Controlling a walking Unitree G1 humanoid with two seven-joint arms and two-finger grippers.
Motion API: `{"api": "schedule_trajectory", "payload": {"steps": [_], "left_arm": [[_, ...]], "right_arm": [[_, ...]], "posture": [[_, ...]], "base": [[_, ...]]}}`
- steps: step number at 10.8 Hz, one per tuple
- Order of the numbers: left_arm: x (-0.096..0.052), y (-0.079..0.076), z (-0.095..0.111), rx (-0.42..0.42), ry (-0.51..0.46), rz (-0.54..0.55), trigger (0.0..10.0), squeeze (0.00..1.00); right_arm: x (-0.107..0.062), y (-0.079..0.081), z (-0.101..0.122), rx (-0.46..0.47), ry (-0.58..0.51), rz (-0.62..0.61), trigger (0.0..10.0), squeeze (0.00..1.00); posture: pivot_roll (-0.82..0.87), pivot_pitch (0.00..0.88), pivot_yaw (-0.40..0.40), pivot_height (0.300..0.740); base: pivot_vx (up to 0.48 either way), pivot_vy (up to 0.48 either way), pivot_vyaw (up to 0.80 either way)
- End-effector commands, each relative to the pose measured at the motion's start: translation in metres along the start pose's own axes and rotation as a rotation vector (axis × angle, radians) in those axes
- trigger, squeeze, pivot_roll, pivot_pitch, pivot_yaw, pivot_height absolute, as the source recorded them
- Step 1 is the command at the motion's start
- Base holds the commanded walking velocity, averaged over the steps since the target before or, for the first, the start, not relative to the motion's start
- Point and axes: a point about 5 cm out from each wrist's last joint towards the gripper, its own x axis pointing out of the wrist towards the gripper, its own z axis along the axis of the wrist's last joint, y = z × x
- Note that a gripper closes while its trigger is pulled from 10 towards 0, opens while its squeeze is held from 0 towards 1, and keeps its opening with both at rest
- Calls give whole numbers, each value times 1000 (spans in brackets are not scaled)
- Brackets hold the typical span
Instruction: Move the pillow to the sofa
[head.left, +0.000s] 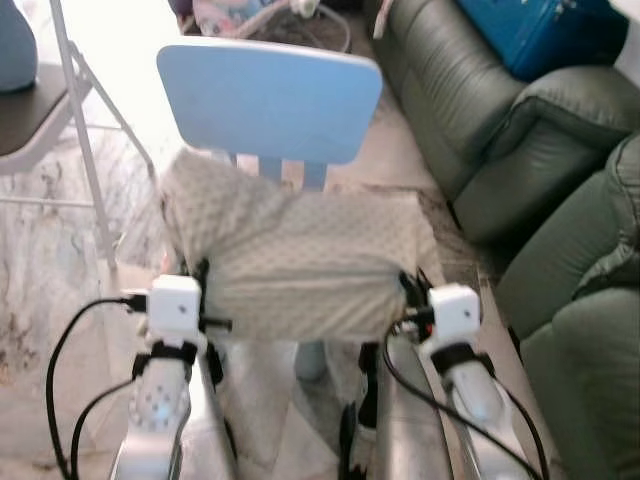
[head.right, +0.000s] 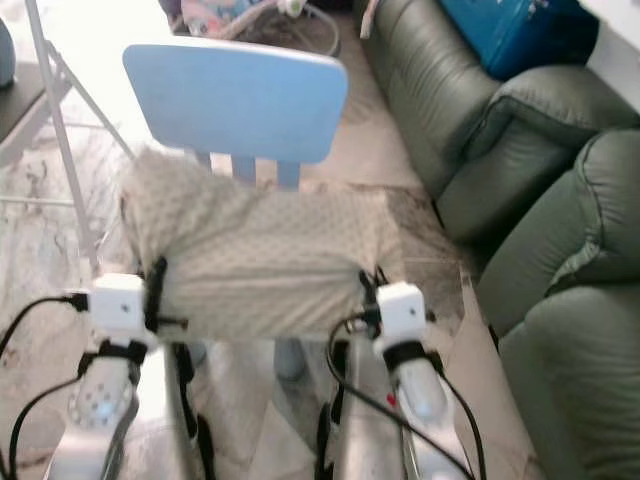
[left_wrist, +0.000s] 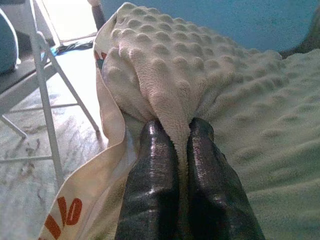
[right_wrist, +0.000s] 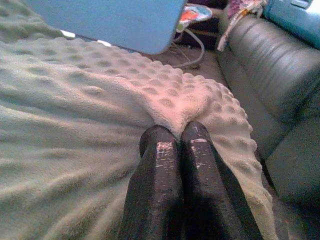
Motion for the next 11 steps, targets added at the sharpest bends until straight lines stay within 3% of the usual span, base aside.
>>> {"api": "schedule_trajectory", "payload": {"steps": [1,3,6,11], "left_arm": [[-4,16,5,34,-3,68,10000,0],[-13,22,-2,10,79,83,10000,0],[-7,10,3,-24,58,39,10000,0],[1,1,-12,-6,145,-3,10000,0]], "right_arm": [[-8,-16,6,9,-10,-85,10000,0],[-23,-17,1,17,39,-98,10000,0],[-18,-15,6,35,42,-78,10000,0],[-14,-19,6,44,61,-75,10000,0]], "posture": [[26,69,-51,537],[24,67,-39,557],[12,66,-43,617],[-8,40,-50,707]], "base": [[0,0,0],[0,0,0],[0,0,0],[0,0,0]]}}
